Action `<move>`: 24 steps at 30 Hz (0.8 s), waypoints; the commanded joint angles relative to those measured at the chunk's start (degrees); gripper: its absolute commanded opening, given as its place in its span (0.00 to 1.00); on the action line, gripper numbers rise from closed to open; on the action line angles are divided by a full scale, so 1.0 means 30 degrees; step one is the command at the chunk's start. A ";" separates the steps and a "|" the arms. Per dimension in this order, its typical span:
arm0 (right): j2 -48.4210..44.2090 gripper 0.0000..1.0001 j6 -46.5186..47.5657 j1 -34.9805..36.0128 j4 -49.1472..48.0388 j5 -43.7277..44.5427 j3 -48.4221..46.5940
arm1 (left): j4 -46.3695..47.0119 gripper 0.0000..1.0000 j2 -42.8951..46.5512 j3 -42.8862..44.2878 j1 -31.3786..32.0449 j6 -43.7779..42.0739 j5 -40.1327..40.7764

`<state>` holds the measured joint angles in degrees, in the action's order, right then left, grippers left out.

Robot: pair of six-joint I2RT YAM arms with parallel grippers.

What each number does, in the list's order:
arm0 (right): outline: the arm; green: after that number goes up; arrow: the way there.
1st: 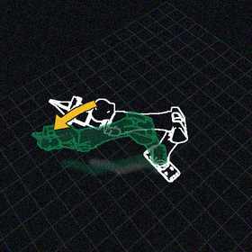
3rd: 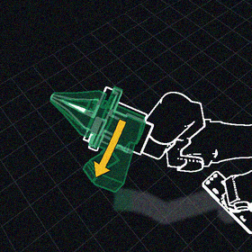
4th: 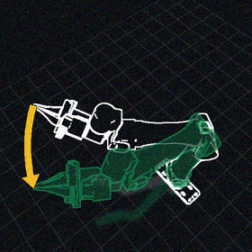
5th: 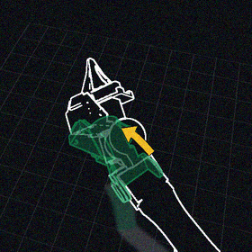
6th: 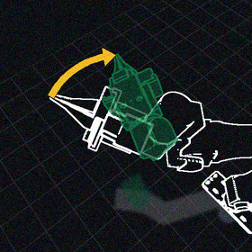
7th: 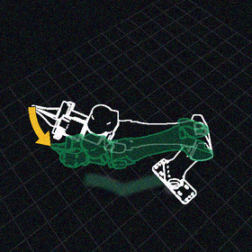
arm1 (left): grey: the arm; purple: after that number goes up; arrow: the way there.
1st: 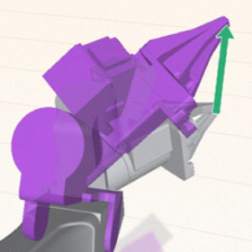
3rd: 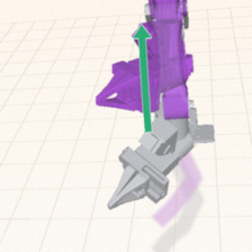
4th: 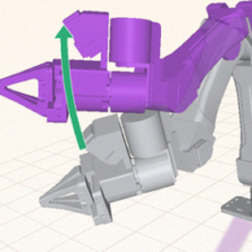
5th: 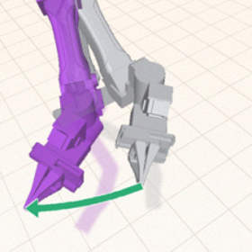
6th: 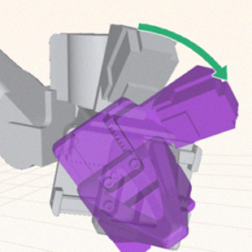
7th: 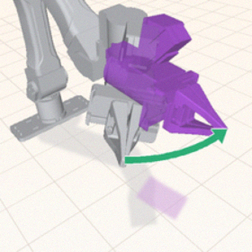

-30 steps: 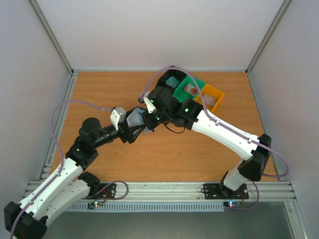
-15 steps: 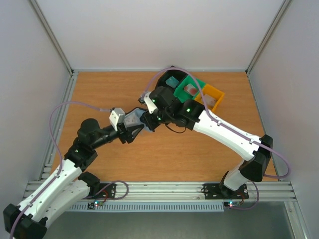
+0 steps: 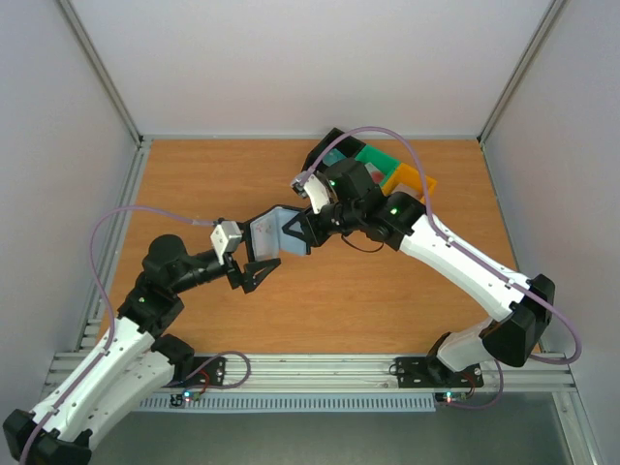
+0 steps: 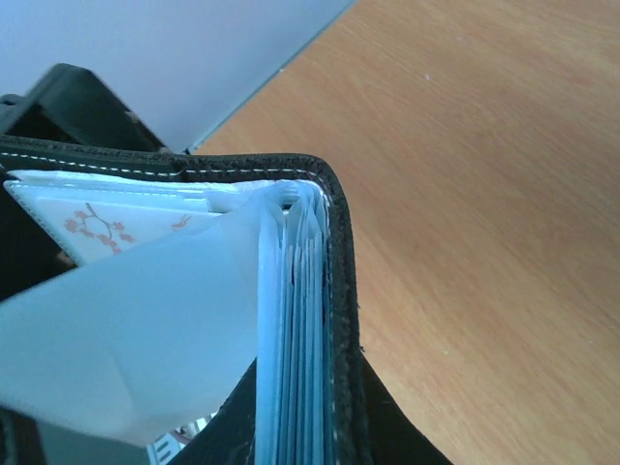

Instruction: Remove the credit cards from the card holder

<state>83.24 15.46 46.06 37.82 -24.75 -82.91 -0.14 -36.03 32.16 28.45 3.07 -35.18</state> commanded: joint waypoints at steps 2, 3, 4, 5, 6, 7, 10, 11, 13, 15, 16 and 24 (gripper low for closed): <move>-0.0833 0.01 0.0539 -0.0087 -0.0797 -0.1215 0.0004 | 0.0141 0.98 0.0461 0.0756 -0.0514 -0.0635 -0.1148; -0.0891 0.01 0.0582 -0.0116 -0.0775 -0.1176 0.0054 | -0.0153 0.98 0.0518 0.0836 -0.0641 -0.0707 -0.1258; -0.0916 0.01 0.0587 -0.0156 -0.0772 -0.1087 0.0097 | -0.0648 0.99 0.0606 0.0992 -0.0764 -0.0841 -0.1304; -0.0938 0.01 0.0573 -0.0172 -0.0750 -0.1046 0.0099 | -0.0984 0.99 0.0675 0.1136 -0.0929 -0.0950 -0.1288; -0.0940 0.01 0.0560 -0.0200 -0.0729 -0.1045 0.0099 | -0.1294 0.99 0.0746 0.1308 -0.1089 -0.1108 -0.1279; -0.0926 0.01 0.0559 -0.0207 -0.0730 -0.1034 0.0077 | -0.1541 0.99 0.0832 0.1526 -0.1309 -0.1591 -0.1303; -0.0804 0.01 0.0533 -0.0208 -0.0713 -0.1062 0.0029 | -0.1665 0.99 0.0965 0.1730 -0.1642 -0.1749 -0.1340; -0.0774 0.01 0.0526 -0.0208 -0.0713 -0.1094 -0.0002 | -0.1613 0.99 0.0973 0.1730 -0.1691 -0.1622 -0.1285; -0.0736 0.01 0.0558 -0.0208 -0.0742 -0.1213 -0.0001 | -0.1629 0.98 0.0886 0.1688 -0.1758 -0.1312 -0.0847; -0.0804 0.01 0.0642 -0.0208 -0.0750 -0.1342 -0.0044 | -0.1910 0.93 0.0780 0.1673 -0.1789 -0.1299 -0.0409; -0.0869 0.01 0.0744 -0.0208 -0.0718 -0.1474 -0.0025 | -0.2085 0.88 0.0748 0.1657 -0.1823 -0.1290 -0.0261; -0.1878 0.01 0.2425 -0.0208 -0.0412 -0.3853 0.0482 | -0.2183 0.30 0.0726 0.1594 -0.1923 -0.0559 -0.0590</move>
<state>81.38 18.90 45.67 37.34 -30.39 -82.43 -7.31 -33.80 35.79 23.03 -0.23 -36.12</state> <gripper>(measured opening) 0.113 0.387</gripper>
